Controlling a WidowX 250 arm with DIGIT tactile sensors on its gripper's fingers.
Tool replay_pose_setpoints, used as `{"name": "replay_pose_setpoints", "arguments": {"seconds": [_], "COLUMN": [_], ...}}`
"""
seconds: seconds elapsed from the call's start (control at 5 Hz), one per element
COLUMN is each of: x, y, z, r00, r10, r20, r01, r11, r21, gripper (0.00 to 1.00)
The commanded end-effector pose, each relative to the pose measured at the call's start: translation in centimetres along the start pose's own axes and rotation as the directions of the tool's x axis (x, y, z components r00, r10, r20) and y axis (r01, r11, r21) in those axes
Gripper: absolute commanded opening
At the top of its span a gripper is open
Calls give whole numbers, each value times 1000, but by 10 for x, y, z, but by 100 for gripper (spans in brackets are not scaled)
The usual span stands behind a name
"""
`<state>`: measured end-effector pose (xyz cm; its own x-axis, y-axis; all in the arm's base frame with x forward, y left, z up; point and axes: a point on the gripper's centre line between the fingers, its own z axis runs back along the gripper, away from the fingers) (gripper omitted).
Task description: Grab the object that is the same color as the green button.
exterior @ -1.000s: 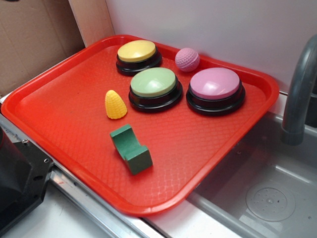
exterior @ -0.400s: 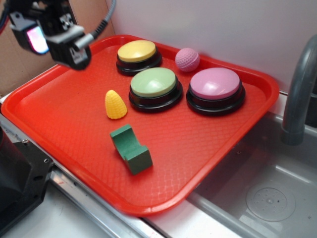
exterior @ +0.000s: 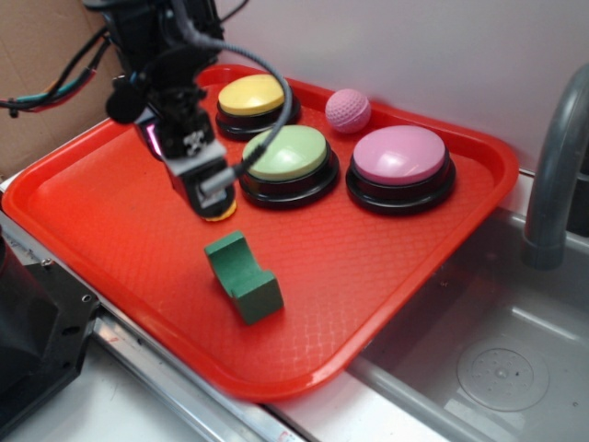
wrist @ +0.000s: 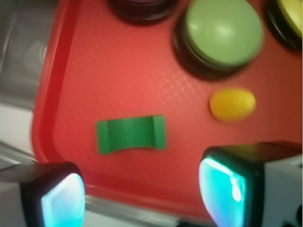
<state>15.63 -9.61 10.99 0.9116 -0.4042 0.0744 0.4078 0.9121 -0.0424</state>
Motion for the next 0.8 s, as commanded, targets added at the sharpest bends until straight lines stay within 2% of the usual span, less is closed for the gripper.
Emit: {"name": "replay_pose_setpoints", "arguments": {"seconds": [0.0,0.2,0.4,0.6], "x": [-6,-4,-3,6], "y": [7,0,-2,-13], "z": [-42,-60,-77,-82], "r00": [872,719,640,609], "r10": [-489,-692,-768,-792], "r20": [34,62,27,38], "r01": [488,689,765,791], "r11": [872,722,641,611], "r21": [26,63,65,44], "gripper": [100,100,100,100]}}
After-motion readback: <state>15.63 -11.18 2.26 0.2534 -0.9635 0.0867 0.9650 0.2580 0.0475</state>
